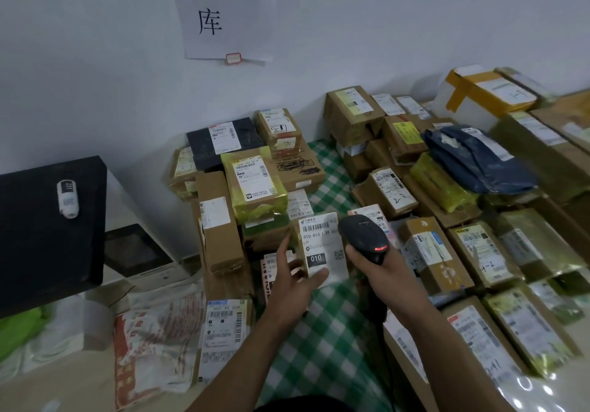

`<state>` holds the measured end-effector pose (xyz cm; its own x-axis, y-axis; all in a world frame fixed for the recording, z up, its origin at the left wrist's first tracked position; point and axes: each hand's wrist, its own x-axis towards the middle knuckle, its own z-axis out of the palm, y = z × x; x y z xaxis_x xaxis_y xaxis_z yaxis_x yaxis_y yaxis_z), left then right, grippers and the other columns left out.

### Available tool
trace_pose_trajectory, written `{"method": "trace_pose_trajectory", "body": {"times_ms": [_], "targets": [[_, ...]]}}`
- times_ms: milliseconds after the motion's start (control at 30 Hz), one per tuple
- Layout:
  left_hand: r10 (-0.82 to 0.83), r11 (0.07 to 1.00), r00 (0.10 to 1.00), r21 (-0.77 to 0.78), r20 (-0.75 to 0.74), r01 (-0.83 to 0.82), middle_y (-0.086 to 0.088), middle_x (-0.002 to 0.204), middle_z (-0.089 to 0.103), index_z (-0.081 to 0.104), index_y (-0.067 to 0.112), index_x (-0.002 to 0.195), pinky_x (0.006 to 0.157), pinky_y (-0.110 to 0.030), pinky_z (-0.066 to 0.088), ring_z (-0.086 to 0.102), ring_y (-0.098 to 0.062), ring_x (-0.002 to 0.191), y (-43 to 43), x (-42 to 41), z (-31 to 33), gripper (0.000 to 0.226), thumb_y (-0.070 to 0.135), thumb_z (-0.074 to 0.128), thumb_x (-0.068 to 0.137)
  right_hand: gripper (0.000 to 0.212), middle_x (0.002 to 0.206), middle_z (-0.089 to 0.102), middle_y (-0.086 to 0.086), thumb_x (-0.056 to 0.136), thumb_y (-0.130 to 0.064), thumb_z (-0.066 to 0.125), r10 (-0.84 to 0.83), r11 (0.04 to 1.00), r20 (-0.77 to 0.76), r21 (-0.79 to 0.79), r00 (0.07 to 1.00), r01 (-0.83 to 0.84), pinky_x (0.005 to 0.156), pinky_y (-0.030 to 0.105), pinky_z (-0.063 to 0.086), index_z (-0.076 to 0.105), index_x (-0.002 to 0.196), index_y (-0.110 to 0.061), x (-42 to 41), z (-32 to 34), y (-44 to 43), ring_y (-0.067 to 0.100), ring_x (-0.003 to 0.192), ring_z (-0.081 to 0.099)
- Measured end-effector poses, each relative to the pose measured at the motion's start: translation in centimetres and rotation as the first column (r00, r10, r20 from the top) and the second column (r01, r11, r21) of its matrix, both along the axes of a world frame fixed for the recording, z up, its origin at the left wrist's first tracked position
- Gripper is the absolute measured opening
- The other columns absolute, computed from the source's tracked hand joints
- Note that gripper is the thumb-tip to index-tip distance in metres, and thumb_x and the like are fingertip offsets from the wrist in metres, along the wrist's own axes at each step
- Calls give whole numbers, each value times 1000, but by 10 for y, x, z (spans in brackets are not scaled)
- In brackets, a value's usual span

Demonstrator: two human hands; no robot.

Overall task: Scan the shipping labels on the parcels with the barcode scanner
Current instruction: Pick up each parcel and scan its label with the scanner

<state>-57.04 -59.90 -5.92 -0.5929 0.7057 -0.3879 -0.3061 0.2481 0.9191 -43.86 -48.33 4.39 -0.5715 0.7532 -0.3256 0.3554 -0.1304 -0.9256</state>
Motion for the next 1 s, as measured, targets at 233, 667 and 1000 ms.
{"method": "trace_pose_trajectory", "body": {"times_ms": [233,667,1000], "targets": [[-45,998,981,34,-191,52,10,152,52,17,63,150,113,-46,47,52,-9,137,41,-10,24,102,23,85,85,24,102,77,-3,96,-35,73,44,997,25,57,999,-46,83,43,61,66,118,-40,11,33,1,17,92,75],[-110,990,946,-116,-304,78,-6,156,35,0,61,156,113,-54,43,43,-28,142,76,-9,18,114,36,85,83,16,81,75,11,97,-33,73,50,998,62,28,997,-52,61,29,53,68,112,-31,20,60,-3,17,66,70],[-94,989,954,-136,-286,57,-9,157,35,0,61,156,114,-55,42,44,-29,142,77,-4,21,114,34,84,84,17,79,74,9,96,-34,73,42,999,65,-17,997,-41,59,27,51,68,112,-32,23,59,-5,19,67,69]]}}
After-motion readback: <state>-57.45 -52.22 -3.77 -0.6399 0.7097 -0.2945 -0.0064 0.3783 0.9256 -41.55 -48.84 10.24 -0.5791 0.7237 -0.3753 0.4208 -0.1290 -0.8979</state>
